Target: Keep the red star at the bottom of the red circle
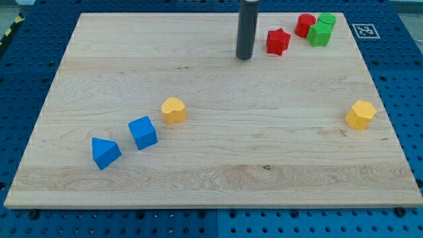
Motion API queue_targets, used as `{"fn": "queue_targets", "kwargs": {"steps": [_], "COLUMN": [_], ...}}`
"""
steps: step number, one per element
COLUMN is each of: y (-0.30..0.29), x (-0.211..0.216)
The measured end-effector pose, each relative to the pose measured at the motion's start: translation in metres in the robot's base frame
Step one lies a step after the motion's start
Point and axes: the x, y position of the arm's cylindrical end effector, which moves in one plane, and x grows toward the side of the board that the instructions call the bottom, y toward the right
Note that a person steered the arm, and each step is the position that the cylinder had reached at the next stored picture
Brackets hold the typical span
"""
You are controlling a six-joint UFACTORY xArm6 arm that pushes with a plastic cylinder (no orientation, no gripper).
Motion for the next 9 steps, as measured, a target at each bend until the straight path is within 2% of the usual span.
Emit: {"fn": "queue_targets", "kwargs": {"steps": [1, 3, 4, 7, 9], "y": [0.036, -0.054, -0.060, 0.037, 0.059], "x": [-0.007, -0.006, -0.024, -0.032, -0.031]}}
